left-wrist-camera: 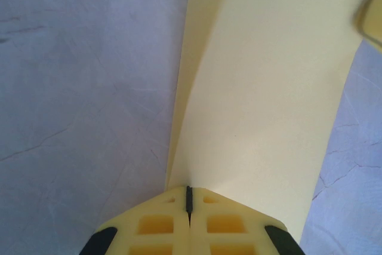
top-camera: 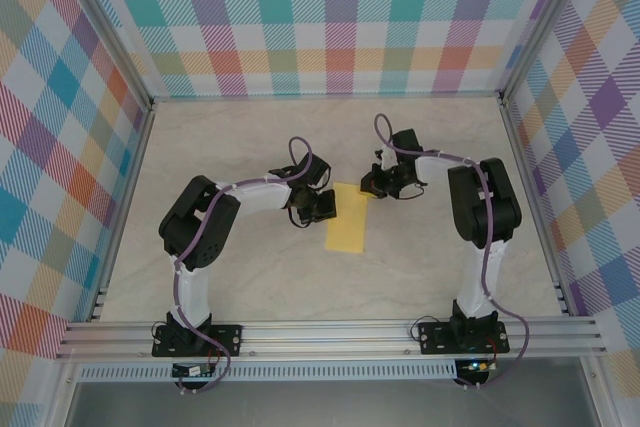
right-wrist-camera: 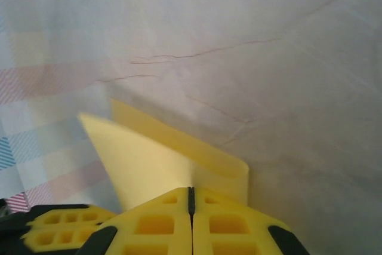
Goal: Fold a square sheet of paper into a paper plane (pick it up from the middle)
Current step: Fold the square sheet of paper in half at the center of the table.
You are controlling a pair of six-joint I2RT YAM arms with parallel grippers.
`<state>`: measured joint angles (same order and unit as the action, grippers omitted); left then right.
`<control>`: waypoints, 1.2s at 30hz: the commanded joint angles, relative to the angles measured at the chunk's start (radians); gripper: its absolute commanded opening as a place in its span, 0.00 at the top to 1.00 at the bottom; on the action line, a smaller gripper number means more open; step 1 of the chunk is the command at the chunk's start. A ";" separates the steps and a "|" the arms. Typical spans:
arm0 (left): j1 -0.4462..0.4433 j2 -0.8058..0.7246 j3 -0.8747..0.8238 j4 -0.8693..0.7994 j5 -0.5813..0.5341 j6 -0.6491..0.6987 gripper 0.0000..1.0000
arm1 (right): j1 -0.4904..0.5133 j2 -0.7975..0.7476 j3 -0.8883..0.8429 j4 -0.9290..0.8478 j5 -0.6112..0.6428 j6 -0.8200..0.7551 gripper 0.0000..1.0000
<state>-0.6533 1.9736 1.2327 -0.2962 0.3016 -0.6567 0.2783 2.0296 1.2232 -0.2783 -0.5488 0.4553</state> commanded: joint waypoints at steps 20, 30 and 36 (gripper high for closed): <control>-0.016 0.002 -0.038 -0.120 -0.037 0.025 1.00 | -0.002 0.038 0.136 -0.115 -0.019 -0.019 0.93; -0.015 0.003 -0.038 -0.121 -0.036 0.029 1.00 | -0.002 0.102 0.108 -0.123 0.073 -0.023 0.93; -0.016 -0.004 -0.048 -0.120 -0.041 0.028 1.00 | -0.009 0.130 0.217 -0.265 0.088 0.005 0.95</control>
<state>-0.6533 1.9701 1.2301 -0.3008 0.3008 -0.6411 0.2749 2.1204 1.3987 -0.4412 -0.5148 0.4557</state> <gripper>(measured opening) 0.038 0.059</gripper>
